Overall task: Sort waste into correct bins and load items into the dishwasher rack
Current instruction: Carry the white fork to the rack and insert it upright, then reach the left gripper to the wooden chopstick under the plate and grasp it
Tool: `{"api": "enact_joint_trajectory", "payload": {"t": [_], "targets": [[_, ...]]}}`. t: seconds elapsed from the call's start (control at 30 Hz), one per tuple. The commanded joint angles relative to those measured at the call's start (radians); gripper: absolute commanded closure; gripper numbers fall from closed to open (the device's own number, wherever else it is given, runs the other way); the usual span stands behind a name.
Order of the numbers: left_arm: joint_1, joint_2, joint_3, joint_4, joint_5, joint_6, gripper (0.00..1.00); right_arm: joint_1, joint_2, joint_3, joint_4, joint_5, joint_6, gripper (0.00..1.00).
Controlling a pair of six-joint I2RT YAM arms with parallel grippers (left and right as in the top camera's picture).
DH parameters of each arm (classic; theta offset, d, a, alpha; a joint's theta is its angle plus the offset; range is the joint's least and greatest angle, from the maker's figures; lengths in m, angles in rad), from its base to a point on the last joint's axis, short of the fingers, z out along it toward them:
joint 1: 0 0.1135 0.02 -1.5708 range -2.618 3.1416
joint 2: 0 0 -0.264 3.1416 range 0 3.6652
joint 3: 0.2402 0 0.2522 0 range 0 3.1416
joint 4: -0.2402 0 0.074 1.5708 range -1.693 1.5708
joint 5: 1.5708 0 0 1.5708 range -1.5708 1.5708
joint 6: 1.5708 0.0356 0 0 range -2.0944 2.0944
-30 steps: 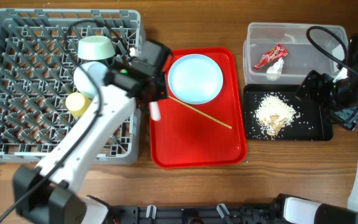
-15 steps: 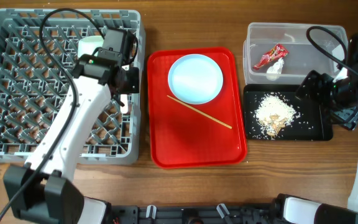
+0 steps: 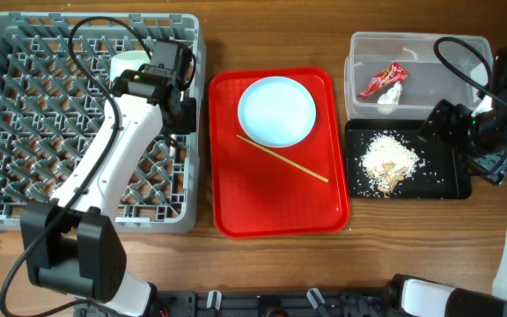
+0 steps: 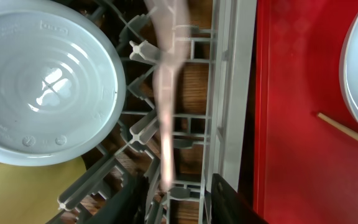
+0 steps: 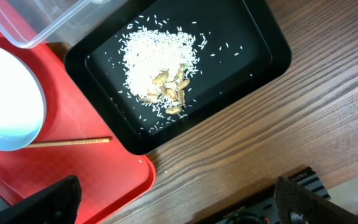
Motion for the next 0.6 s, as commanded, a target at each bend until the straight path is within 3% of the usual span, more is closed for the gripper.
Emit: {"api": "enact_joint_trajectory", "payload": {"t": [0.0,0.17,0.33,0.5,0.57], "targets": [[0.007,0.003,0.003,0.003,-0.012,0.005,0.65,-0.004,-0.019,0.016,-0.002,0.006,-0.006,0.00],[0.007,0.002,0.003,0.003,0.001,0.001,0.66,-0.004,-0.019,0.016,-0.002,0.006,-0.006,0.00],[-0.006,-0.022,0.003,0.015,0.159,-0.017,0.65,-0.004,-0.019,0.016,0.000,0.006,-0.006,0.00],[-0.073,-0.036,0.003,0.079,0.428,-0.220,0.55,-0.004,-0.019,0.016,0.003,0.006,-0.003,0.00],[-0.118,-0.029,0.003,0.109,0.433,-0.324,0.51,-0.004,-0.019,0.016,0.003,0.006,-0.003,0.00]]}}
